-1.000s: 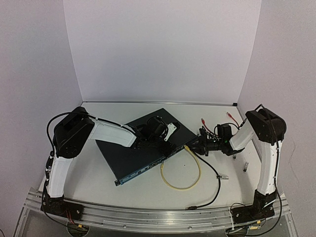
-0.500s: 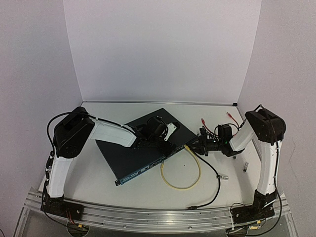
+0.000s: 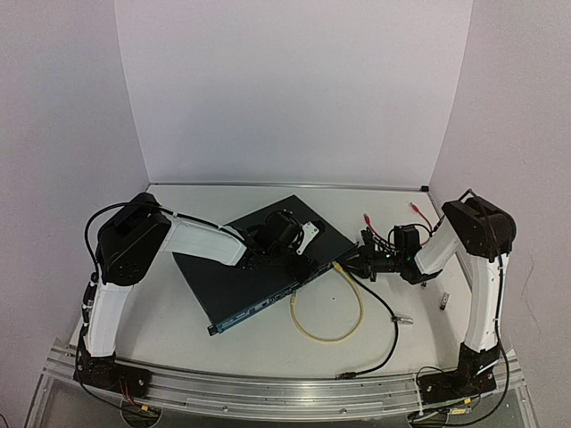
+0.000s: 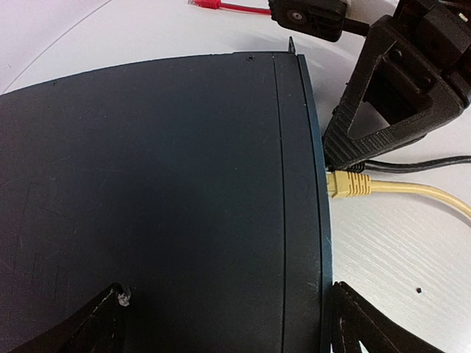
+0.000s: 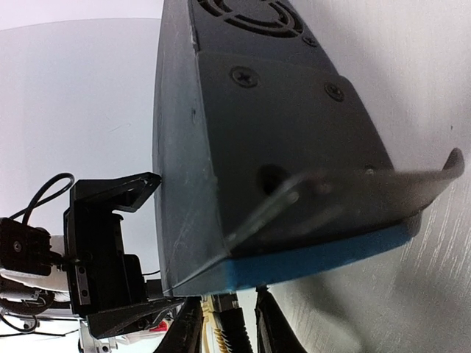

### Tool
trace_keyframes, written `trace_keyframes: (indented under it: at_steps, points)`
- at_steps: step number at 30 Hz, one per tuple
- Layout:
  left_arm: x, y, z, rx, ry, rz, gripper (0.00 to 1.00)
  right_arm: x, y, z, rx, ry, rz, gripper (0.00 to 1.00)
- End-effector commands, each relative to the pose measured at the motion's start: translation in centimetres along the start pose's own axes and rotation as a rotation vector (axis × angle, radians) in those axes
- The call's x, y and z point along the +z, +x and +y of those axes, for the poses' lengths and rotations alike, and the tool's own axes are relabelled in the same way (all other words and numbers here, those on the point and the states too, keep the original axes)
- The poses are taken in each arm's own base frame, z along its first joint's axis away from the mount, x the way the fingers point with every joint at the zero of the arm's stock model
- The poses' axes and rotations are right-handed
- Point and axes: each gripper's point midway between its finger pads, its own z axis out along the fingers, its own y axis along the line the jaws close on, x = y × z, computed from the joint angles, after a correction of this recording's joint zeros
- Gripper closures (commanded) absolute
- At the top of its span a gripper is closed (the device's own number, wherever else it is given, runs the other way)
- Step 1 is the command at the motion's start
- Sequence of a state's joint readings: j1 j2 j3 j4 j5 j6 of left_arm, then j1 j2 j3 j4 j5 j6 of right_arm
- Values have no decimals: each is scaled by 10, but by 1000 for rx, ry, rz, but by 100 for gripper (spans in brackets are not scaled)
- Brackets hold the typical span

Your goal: Pull the plug from the switch port

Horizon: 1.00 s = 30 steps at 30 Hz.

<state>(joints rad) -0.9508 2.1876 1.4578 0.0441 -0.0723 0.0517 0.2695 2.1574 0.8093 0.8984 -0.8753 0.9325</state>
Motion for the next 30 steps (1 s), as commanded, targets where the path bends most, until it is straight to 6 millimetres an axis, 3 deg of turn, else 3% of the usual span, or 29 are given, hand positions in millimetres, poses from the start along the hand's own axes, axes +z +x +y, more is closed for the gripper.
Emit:
trace_keyframes:
  at_steps: [1, 16, 30]
  points:
    - [15, 102, 11, -33, -21, 295, 7, 2, 16, -41, 97, 100, 8, 79]
    - [20, 101, 10, -35, -18, 299, 7, 6, 19, -46, 103, 101, 24, 82]
    - [21, 100, 11, -31, -22, 299, 7, 10, 30, -54, 124, 121, 41, 93]
